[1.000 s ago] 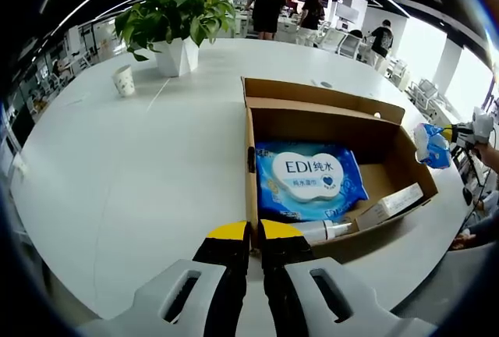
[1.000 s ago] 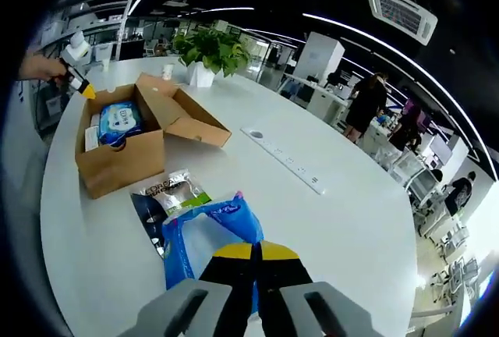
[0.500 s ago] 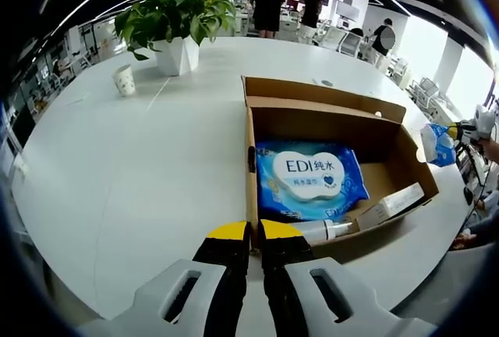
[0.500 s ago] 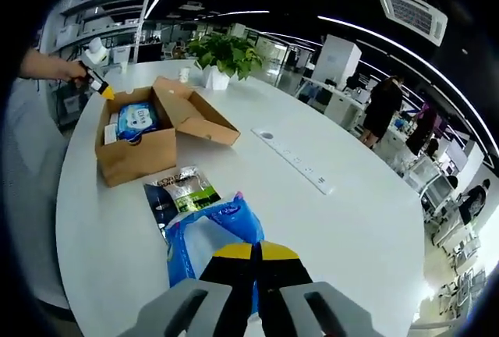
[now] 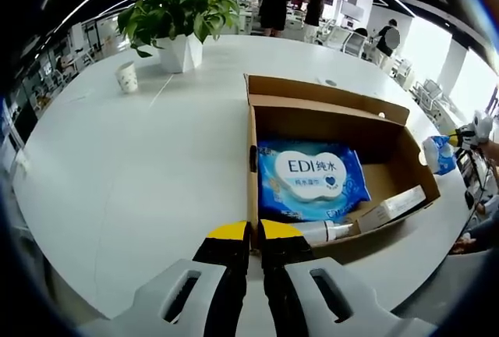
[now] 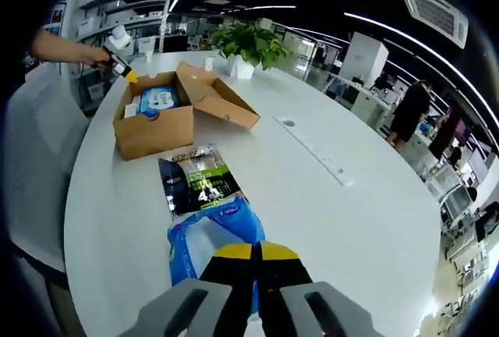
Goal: Operate the shoe box by opening the lid, removing the specified soft item, and placing it in the target area until the item is outside and the box remains undamaged.
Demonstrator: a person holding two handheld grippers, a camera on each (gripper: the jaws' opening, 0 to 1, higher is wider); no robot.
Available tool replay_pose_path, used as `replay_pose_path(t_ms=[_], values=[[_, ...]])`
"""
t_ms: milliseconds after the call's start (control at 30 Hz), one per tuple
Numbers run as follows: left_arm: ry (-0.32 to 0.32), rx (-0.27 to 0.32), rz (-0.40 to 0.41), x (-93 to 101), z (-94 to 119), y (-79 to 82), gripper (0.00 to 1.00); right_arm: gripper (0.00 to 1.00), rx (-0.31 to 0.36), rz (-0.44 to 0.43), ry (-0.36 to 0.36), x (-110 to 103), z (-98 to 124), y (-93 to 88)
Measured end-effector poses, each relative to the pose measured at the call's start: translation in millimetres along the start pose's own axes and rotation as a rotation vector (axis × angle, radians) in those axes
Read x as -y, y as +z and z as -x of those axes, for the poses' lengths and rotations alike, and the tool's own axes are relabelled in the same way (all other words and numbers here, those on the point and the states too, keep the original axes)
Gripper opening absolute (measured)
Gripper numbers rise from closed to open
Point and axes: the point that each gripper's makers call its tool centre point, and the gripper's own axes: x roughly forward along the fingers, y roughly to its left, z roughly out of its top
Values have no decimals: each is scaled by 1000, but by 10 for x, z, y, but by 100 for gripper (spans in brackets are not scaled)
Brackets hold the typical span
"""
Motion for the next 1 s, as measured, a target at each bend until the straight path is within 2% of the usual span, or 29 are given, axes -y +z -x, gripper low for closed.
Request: replay_pose_path(t_ms=[333,567,700,800,900,1000], values=[[7,-14,-4,6,-5,-6,2,0,-25,77,76,-30,-136,-144],[13,-17,-3,13,-5,-5,2,0,-74,100,57,87,-206,-284],[14,-16,-3,17,-3,0,2,7,-115,85,15,158,-214,-350],[9,-14,2,13,-7,3,2,17,-126,80,-30,233,-184,-335],[2,-14,9,8,-12,6,2,25,-123,3,-101,372,-111,-336],[-1,-14,9,6,-16,10,2,33,-87,-90,-142,399,-40,-287]])
